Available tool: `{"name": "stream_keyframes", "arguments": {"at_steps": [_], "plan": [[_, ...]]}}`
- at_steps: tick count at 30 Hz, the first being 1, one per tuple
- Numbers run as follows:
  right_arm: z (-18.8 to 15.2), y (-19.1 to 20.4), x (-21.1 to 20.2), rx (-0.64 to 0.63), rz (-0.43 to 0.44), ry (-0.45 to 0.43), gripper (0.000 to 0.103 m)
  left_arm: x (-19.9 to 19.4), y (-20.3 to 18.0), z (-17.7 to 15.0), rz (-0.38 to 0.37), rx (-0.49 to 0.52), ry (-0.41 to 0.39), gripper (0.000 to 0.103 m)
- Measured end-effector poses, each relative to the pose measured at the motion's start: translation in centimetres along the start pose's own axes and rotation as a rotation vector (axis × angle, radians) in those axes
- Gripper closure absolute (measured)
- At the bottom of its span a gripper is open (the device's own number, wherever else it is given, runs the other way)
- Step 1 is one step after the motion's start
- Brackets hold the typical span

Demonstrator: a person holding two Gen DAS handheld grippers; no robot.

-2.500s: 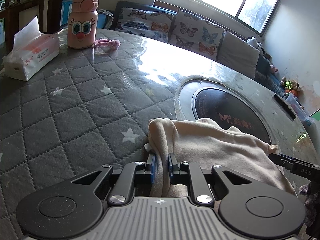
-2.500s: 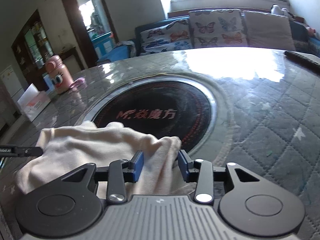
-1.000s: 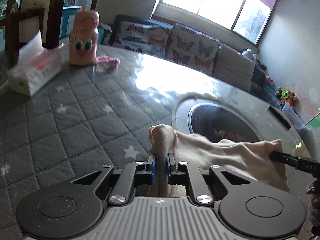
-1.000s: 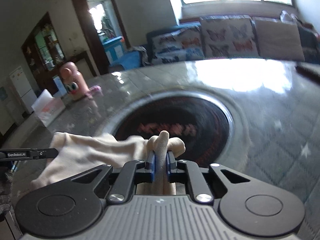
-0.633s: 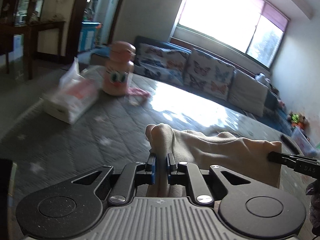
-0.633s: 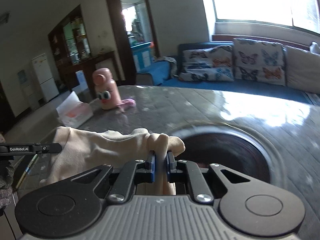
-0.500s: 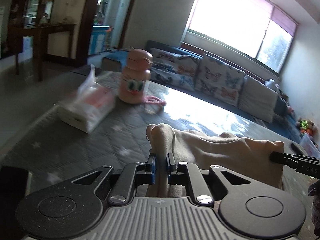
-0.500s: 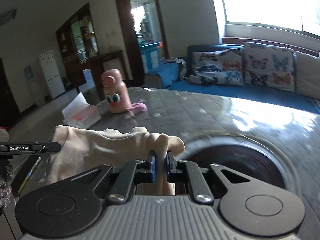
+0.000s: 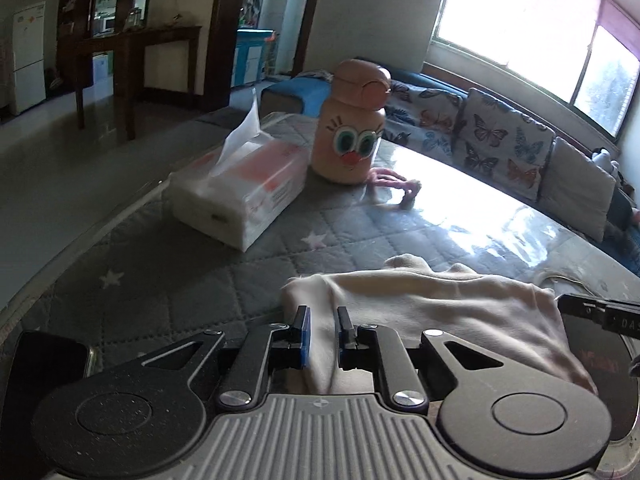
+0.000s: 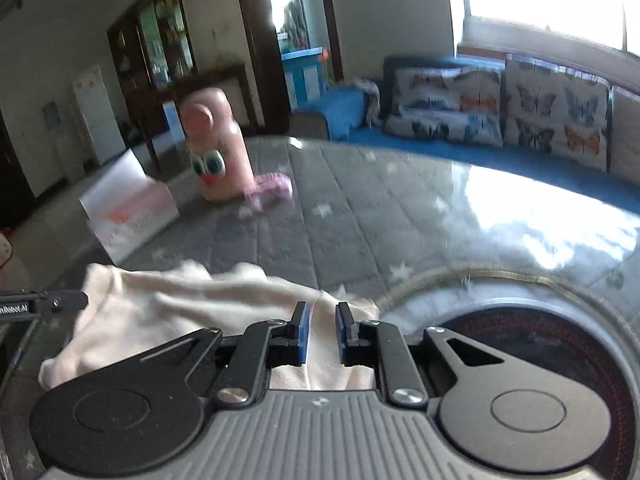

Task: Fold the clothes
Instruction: 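Lift the sweatshirt with both grippers and fold it over onto itself, then lower the folded sweatshirt onto the table and open both grippers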

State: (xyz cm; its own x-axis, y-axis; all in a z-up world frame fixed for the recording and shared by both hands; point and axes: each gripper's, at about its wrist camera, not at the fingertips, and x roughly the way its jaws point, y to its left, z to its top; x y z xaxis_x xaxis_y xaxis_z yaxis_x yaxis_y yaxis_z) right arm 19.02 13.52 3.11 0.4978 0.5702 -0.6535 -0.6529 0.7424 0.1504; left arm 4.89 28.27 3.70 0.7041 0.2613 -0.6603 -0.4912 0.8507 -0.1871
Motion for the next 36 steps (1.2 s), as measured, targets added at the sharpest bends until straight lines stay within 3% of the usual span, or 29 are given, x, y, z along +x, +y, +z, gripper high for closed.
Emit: {"name": "stream_keyframes", "arguments": {"at_steps": [3,7,21,28,36], "plan": [[-0.2,0.3,0.4,-0.035,-0.023,0.001,0.087,-0.3,0.0,0.4,0.007,0.01,-0.02,0.081],[0.3,1.1,0.9,-0.043,0.029,-0.001,0.086,0.1,-1.1,1.1,-0.032,0.033,-0.027,0.081],[1.7,3.9,6.7,-0.077,0.099,0.054,0.081,5.5,-5.8,1.7,-0.121,0.079,0.062,0.081],[1.5,3.6,7.4,-0.068,0.095,0.047,0.072,6.7,-6.1,1.8,-0.118,0.078,0.065,0.08],[0.8,5.0,7.2,-0.154,0.088,0.039,0.059,7.7,-6.7,1.9,-0.109,0.107,0.07,0.077]]}}
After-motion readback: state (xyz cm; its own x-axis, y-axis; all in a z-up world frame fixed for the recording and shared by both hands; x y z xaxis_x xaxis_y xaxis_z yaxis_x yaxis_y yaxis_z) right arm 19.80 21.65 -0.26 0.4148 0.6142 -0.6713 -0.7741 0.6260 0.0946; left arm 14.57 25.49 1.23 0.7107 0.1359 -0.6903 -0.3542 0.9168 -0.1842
